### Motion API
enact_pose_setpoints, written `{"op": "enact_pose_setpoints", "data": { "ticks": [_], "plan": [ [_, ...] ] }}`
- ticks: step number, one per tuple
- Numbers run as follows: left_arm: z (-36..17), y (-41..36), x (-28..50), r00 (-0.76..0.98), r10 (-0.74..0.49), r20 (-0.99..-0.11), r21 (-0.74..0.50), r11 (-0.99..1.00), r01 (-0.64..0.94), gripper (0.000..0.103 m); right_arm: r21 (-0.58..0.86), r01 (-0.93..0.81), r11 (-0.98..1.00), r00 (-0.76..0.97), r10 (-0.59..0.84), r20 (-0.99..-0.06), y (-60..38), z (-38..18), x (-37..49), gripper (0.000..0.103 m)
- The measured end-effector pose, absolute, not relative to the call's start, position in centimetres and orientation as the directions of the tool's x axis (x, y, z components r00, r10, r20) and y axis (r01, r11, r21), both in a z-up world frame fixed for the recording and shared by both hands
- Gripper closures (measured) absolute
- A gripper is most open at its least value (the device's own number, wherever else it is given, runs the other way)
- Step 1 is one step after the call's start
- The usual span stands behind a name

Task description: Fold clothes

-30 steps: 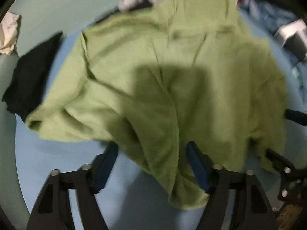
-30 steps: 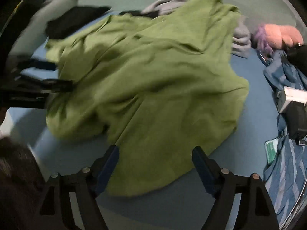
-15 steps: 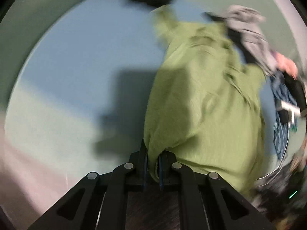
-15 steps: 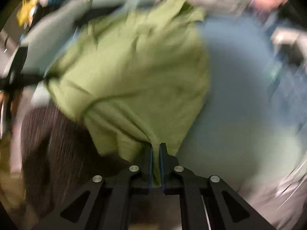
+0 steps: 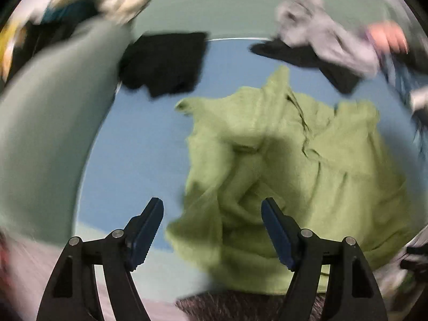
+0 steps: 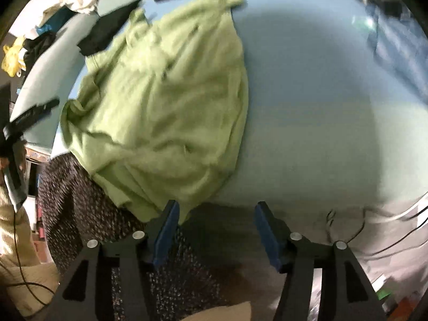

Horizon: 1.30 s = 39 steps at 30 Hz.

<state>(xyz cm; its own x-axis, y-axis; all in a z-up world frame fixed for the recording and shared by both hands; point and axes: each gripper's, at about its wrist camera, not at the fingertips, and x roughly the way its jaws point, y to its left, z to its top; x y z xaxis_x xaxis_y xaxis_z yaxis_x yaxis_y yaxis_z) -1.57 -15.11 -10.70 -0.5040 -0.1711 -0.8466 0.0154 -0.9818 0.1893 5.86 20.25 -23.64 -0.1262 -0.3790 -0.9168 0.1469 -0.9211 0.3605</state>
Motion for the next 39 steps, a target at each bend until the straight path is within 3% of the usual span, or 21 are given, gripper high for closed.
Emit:
{"op": "enact_pose_setpoints", "data": {
  "ticks": [2,4,7,8,9,11,16,18,23,24,26,28,29,30,32,33,34,36,39],
  "plan": [
    [-12.6,-14.7,-1.9,-0.459,-0.150,-0.876,0.212,-0.973,-0.087,0.027,0.385,0.109,-0.916,-0.091,-0.395,-0.914,19.6,-25.5,5.7,0.040],
    [-15.5,-13.7,-3.1,-0.405,-0.219,-0.887,0.301,-0.942,-0.150,0.027,0.412,0.066,-0.909,-0.062,-0.416,-0.907,19.2,-27.1,5.4,0.040],
    [-17.5,-15.3,-4.1,-0.378,-0.277,-0.884,0.337,-0.936,-0.102,0.037,0.468,0.054,-0.882,-0.038,-0.470,-0.882,18.7,-27.3,5.0,0.046],
    [-16.7,-16.8,-4.1,-0.375,-0.216,-0.902,0.253,-0.966,-0.053,0.067,0.474,0.073,-0.878,-0.046,-0.478,-0.877,18.6,-26.7,4.9,0.047],
    [-15.5,-18.9,-3.9,-0.378,-0.171,-0.910,0.175,-0.984,0.024,0.090,0.477,0.103,-0.873,-0.067,-0.485,-0.872,18.5,-25.6,4.8,0.047],
    [-13.4,-23.1,-3.2,-0.404,-0.121,-0.907,0.062,-0.986,0.156,0.096,0.479,0.163,-0.863,-0.110,-0.498,-0.860,18.5,-23.3,4.5,0.047],
    [-10.9,-37.0,2.6,-0.357,-0.336,-0.871,0.073,-0.809,0.583,0.101,0.384,0.263,-0.885,-0.280,-0.451,-0.847,18.4,-17.9,1.7,0.039],
    [-11.3,-40.0,5.4,-0.272,-0.419,-0.866,0.145,-0.733,0.664,0.101,0.315,0.286,-0.905,-0.333,-0.402,-0.853,17.7,-16.8,0.3,0.039],
    [-11.2,-40.7,9.0,-0.181,-0.512,-0.840,0.298,-0.713,0.634,0.101,0.185,0.385,-0.904,-0.379,-0.338,-0.862,13.9,-16.1,-3.7,0.035],
    [-11.1,-40.0,8.3,-0.217,-0.487,-0.846,0.269,-0.742,0.614,0.101,0.157,0.416,-0.896,-0.386,-0.330,-0.861,12.3,-16.3,-4.6,0.033],
    [-10.6,-38.0,6.3,-0.350,-0.347,-0.870,0.133,-0.849,0.512,0.097,0.121,0.472,-0.874,-0.388,-0.328,-0.861,9.2,-17.0,-6.5,0.032],
    [-9.8,-35.2,3.9,-0.459,-0.214,-0.862,0.037,-0.931,0.364,0.064,0.091,0.510,-0.856,-0.382,-0.320,-0.867,6.3,-18.1,-8.3,0.031],
    [-9.7,-33.8,2.7,-0.489,-0.206,-0.848,0.055,-0.951,0.305,0.027,0.067,0.520,-0.852,-0.386,-0.304,-0.871,4.9,-18.7,-9.2,0.034],
    [-9.6,-32.4,1.4,-0.517,-0.196,-0.833,0.075,-0.967,0.245,0.019,0.026,0.517,-0.855,-0.399,-0.268,-0.877,3.6,-19.5,-10.1,0.037],
    [-9.6,-29.7,-0.9,-0.565,-0.173,-0.807,0.122,-0.984,0.128,0.019,-0.031,0.512,-0.859,-0.397,-0.204,-0.895,2.1,-20.8,-11.3,0.079],
    [-9.8,-28.8,-2.0,-0.556,-0.177,-0.812,0.155,-0.984,0.088,0.020,-0.036,0.509,-0.860,-0.388,-0.192,-0.902,1.9,-21.1,-11.8,0.084],
    [-10.5,-28.2,-3.0,-0.540,-0.178,-0.822,0.168,-0.983,0.067,0.025,-0.035,0.502,-0.864,-0.385,-0.187,-0.904,1.9,-21.2,-12.3,0.099],
    [-12.3,-28.8,-4.9,-0.483,-0.198,-0.853,0.167,-0.980,0.106,0.099,-0.012,0.467,-0.884,-0.407,-0.203,-0.891,3.1,-19.9,-13.2,0.099],
    [-11.7,-32.8,-5.1,-0.486,-0.167,-0.858,0.027,-0.959,0.282,0.100,-0.001,0.376,-0.926,-0.489,-0.198,-0.849,6.6,-16.7,-15.1,0.100]
  ]
}}
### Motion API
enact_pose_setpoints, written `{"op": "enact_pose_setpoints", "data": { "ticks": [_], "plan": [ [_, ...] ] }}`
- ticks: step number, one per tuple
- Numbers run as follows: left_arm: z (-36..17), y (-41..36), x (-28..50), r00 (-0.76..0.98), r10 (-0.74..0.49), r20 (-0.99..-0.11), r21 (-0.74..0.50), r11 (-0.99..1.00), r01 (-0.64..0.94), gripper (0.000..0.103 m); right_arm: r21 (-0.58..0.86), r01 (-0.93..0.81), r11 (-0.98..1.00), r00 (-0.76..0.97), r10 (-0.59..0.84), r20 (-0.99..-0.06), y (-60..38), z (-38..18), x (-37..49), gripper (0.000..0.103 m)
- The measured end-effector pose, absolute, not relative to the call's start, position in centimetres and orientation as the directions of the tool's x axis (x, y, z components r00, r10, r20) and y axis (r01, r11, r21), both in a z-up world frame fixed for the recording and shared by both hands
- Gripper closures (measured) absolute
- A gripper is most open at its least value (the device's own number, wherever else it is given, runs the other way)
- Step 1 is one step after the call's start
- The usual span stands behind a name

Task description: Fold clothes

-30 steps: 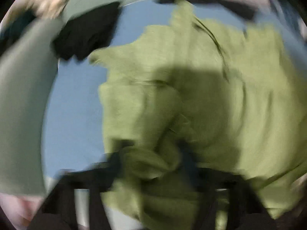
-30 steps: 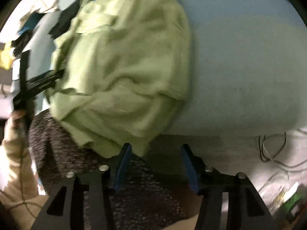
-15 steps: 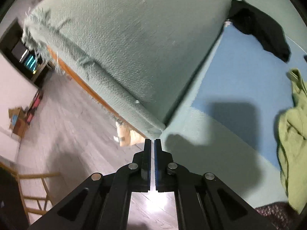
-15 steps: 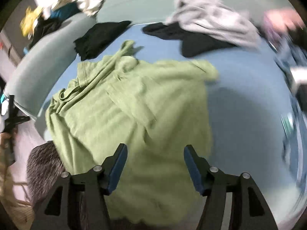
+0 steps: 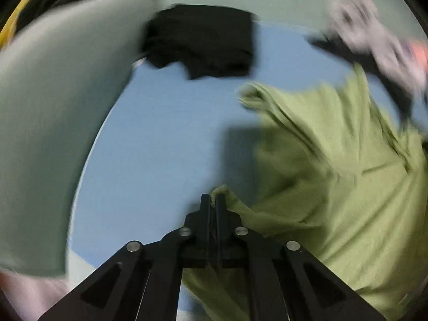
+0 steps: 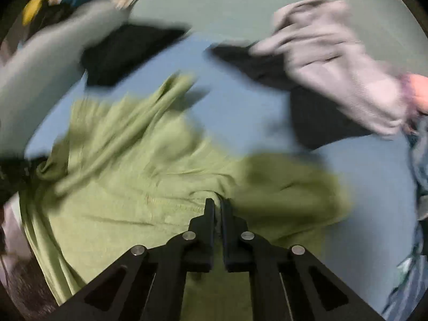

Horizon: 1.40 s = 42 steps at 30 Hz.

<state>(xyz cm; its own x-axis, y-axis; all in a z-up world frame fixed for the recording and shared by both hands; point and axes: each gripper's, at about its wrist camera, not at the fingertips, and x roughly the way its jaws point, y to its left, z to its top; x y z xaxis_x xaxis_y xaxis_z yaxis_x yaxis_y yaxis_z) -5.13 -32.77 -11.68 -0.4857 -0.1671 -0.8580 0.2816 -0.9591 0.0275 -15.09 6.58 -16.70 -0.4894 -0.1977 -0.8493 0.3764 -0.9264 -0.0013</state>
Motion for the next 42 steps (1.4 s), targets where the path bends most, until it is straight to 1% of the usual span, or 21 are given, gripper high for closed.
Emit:
{"op": "enact_pose_setpoints", "data": {
  "ticks": [2,4,7,8,9,10,11,12,14,16,18,19,20,24,25,26,27,29,32,37,42],
  "plan": [
    [-10.9,-35.4,-4.9,-0.513,-0.202,-0.834,-0.014,-0.922,0.386,0.100,-0.024,0.283,-0.959,-0.571,-0.148,-0.807,9.9,-14.3,-16.7,0.100],
    [-10.7,-38.5,-3.9,-0.501,-0.276,-0.820,-0.004,-0.873,0.487,0.100,-0.011,0.168,-0.986,-0.631,-0.100,-0.769,13.8,-12.1,-18.9,0.100],
    [-11.6,-43.1,-0.8,-0.405,-0.324,-0.855,0.003,-0.783,0.621,0.100,0.022,-0.012,-1.000,-0.639,-0.009,-0.769,18.4,-11.8,-22.1,0.098],
    [-12.1,-43.9,0.3,-0.378,-0.334,-0.863,0.014,-0.766,0.643,0.100,0.007,-0.055,-0.998,-0.633,0.029,-0.774,19.2,-12.0,-22.7,0.095],
    [-12.5,-44.6,1.2,-0.358,-0.339,-0.870,0.022,-0.752,0.659,0.100,-0.021,-0.117,-0.993,-0.628,0.091,-0.773,20.0,-12.4,-23.1,0.091],
    [-12.7,-44.8,1.9,-0.361,-0.332,-0.872,0.014,-0.753,0.658,0.100,-0.038,-0.158,-0.987,-0.616,0.129,-0.777,20.5,-12.8,-23.4,0.064],
    [-12.8,-44.9,2.6,-0.363,-0.329,-0.872,0.012,-0.755,0.655,0.100,-0.025,-0.162,-0.987,-0.596,0.118,-0.794,20.6,-13.0,-23.3,0.055],
    [-12.6,-44.6,2.8,-0.361,-0.342,-0.867,0.030,-0.760,0.649,0.100,0.013,-0.134,-0.991,-0.584,0.068,-0.809,20.1,-13.0,-23.1,0.055],
    [-12.5,-44.0,3.0,-0.350,-0.359,-0.865,0.059,-0.766,0.640,0.100,0.156,0.033,-0.987,-0.561,-0.148,-0.815,17.0,-12.7,-21.6,0.055],
    [-12.4,-43.5,3.0,-0.334,-0.368,-0.868,0.079,-0.766,0.638,0.100,0.122,0.266,-0.956,-0.507,-0.247,-0.826,10.9,-12.6,-20.0,0.054],
    [-12.5,-43.3,3.2,-0.322,-0.371,-0.871,0.087,-0.762,0.642,0.100,0.050,0.440,-0.897,-0.477,-0.280,-0.833,5.0,-13.1,-18.5,0.043],
    [-12.5,-43.3,3.3,-0.317,-0.370,-0.873,0.088,-0.761,0.643,0.100,0.013,0.533,-0.846,-0.452,-0.298,-0.841,1.5,-13.8,-17.5,0.031],
    [-12.4,-43.4,3.4,-0.315,-0.366,-0.876,0.089,-0.763,0.640,0.100,-0.022,0.611,-0.791,-0.430,-0.309,-0.848,-1.9,-14.6,-16.5,0.029],
    [-12.3,-43.7,3.8,-0.322,-0.337,-0.885,0.074,-0.783,0.617,0.100,-0.167,0.780,-0.603,-0.384,-0.251,-0.888,-12.1,-19.4,-13.5,0.034],
    [-12.3,-44.0,3.8,-0.327,-0.327,-0.887,0.065,-0.788,0.612,0.100,-0.224,0.790,-0.570,-0.408,-0.217,-0.887,-13.6,-20.4,-13.0,0.044],
    [-12.2,-44.2,3.9,-0.331,-0.318,-0.888,0.057,-0.793,0.607,0.100,-0.270,0.794,-0.545,-0.425,-0.179,-0.887,-14.8,-21.3,-12.7,0.078],
    [-12.2,-44.2,3.9,-0.336,-0.309,-0.890,0.050,-0.798,0.601,0.100,-0.276,0.787,-0.551,-0.418,-0.149,-0.896,-15.3,-21.8,-13.0,0.087],
    [-12.3,-44.2,4.0,-0.346,-0.291,-0.892,0.034,-0.806,0.591,0.100,-0.244,0.770,-0.590,-0.402,-0.151,-0.903,-15.2,-21.0,-14.2,0.095],
    [-13.3,-44.1,3.9,-0.361,-0.259,-0.896,-0.006,-0.805,0.593,0.100,-0.304,0.725,-0.618,-0.478,-0.134,-0.868,-15.1,-17.6,-17.3,0.096],
    [-13.6,-44.0,4.1,-0.353,-0.251,-0.901,-0.014,-0.798,0.602,0.100,-0.417,0.581,-0.699,-0.667,-0.116,-0.736,-18.0,-11.8,-25.3,0.096],
    [-12.6,-44.3,3.4,-0.335,-0.249,-0.909,0.008,-0.814,0.581,0.100,-0.352,0.525,-0.775,-0.705,-0.165,-0.690,-23.0,-11.1,-30.6,0.096]
  ]
}}
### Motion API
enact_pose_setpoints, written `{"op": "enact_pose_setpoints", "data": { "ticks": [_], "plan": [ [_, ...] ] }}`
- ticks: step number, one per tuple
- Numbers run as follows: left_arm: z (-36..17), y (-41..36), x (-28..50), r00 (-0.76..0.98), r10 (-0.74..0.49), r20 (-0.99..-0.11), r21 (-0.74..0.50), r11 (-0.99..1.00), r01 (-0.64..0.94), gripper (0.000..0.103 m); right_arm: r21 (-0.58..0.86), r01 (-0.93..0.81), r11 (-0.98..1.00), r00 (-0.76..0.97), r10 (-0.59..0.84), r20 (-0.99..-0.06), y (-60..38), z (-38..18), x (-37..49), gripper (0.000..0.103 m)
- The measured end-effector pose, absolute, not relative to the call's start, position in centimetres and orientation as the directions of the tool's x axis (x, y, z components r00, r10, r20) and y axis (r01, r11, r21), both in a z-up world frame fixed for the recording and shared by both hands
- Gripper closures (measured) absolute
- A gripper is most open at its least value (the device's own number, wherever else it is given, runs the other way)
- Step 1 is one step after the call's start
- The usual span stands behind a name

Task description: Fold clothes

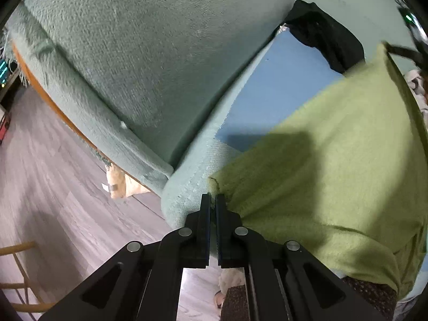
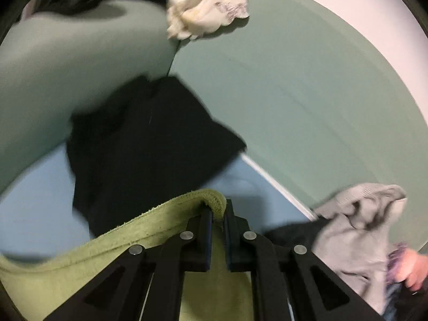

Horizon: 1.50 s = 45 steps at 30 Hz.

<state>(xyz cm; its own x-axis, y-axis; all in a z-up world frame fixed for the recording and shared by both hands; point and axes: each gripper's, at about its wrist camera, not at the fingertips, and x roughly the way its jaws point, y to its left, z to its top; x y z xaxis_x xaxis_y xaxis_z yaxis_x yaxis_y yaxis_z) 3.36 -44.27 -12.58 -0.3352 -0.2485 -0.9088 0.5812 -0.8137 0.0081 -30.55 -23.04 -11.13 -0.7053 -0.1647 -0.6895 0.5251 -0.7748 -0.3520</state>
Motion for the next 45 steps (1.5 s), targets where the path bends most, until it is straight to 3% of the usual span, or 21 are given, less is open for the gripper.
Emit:
{"op": "enact_pose_setpoints", "data": {
  "ticks": [4,7,9,11,13,16,18,20,21,22,25,28,30,31,39,43,45],
  "plan": [
    [-12.4,-44.1,1.7,-0.354,-0.290,-0.889,0.027,-0.805,0.592,0.100,-0.306,0.487,-0.818,-0.767,-0.234,-0.597,-27.7,-9.6,-31.6,0.096],
    [-13.6,-42.9,0.3,-0.314,-0.370,-0.874,0.132,-0.804,0.580,0.100,-0.291,0.456,-0.841,-0.789,-0.231,-0.570,-30.3,-10.5,-33.5,0.093],
    [-14.3,-41.9,-0.4,-0.293,-0.425,-0.857,0.201,-0.798,0.569,0.100,-0.286,0.436,-0.854,-0.761,-0.179,-0.624,-30.5,-12.9,-34.9,0.071],
    [-14.5,-41.3,-0.6,-0.291,-0.457,-0.841,0.235,-0.792,0.564,0.099,-0.244,0.414,-0.877,-0.711,-0.144,-0.689,-29.4,-15.2,-36.6,0.035],
    [-14.4,-41.2,-0.4,-0.301,-0.454,-0.838,0.227,-0.793,0.565,0.098,-0.061,0.380,-0.923,-0.614,-0.203,-0.763,-25.0,-15.8,-38.5,0.026],
    [-14.0,-42.2,0.3,-0.315,-0.411,-0.855,0.151,-0.780,0.607,0.087,0.261,0.285,-0.922,-0.514,-0.377,-0.771,-15.4,-14.6,-39.3,0.028],
    [-13.9,-43.1,0.8,-0.309,-0.394,-0.866,0.109,-0.751,0.652,0.066,0.374,0.262,-0.890,-0.474,-0.456,-0.753,-8.1,-13.2,-37.7,0.030],
    [-14.3,-43.8,1.3,-0.322,-0.351,-0.879,0.042,-0.729,0.683,0.066,0.250,0.331,-0.910,-0.469,-0.389,-0.793,-3.8,-12.2,-34.4,0.031],
    [-14.6,-44.2,1.7,-0.331,-0.327,-0.885,0.005,-0.718,0.696,0.066,0.112,0.382,-0.917,-0.483,-0.301,-0.822,-2.2,-12.1,-31.9,0.030],
    [-14.9,-44.5,2.0,-0.337,-0.308,-0.890,-0.024,-0.705,0.709,0.066,0.006,0.419,-0.908,-0.489,-0.231,-0.841,-1.5,-12.8,-30.3,0.024],
    [-15.3,-44.6,2.3,-0.313,-0.313,-0.897,-0.022,-0.675,0.737,0.064,-0.262,0.511,-0.818,-0.500,-0.035,-0.865,0.3,-15.5,-25.5,0.021],
    [-15.2,-44.8,2.0,-0.266,-0.360,-0.894,0.048,-0.668,0.743,0.059,-0.264,0.561,-0.784,-0.458,-0.029,-0.888,0.9,-17.9,-23.0,0.022],
    [-15.2,-44.8,2.2,-0.239,-0.383,-0.892,0.088,-0.667,0.740,0.057,-0.261,0.553,-0.791,-0.465,-0.033,-0.885,0.7,-18.6,-22.6,0.053],
    [-15.2,-44.8,2.2,-0.231,-0.383,-0.894,0.095,-0.666,0.740,0.057,-0.269,0.519,-0.811,-0.473,-0.010,-0.881,0.6,-18.7,-23.1,0.093],
    [-15.2,-44.4,2.3,-0.205,-0.374,-0.905,0.097,-0.648,0.755,0.057,-0.199,0.229,-0.953,-0.625,0.012,-0.781,3.6,-11.7,-30.5,0.091],
    [-15.3,-43.1,1.8,-0.176,-0.432,-0.884,0.170,-0.649,0.741,0.057,-0.176,0.086,-0.981,-0.595,0.091,-0.799,6.1,-12.6,-34.2,0.069],
    [-15.4,-42.6,1.7,-0.166,-0.454,-0.875,0.205,-0.659,0.724,0.057,-0.045,0.066,-0.997,-0.599,-0.004,-0.801,7.8,-11.8,-33.2,0.065]
  ]
}}
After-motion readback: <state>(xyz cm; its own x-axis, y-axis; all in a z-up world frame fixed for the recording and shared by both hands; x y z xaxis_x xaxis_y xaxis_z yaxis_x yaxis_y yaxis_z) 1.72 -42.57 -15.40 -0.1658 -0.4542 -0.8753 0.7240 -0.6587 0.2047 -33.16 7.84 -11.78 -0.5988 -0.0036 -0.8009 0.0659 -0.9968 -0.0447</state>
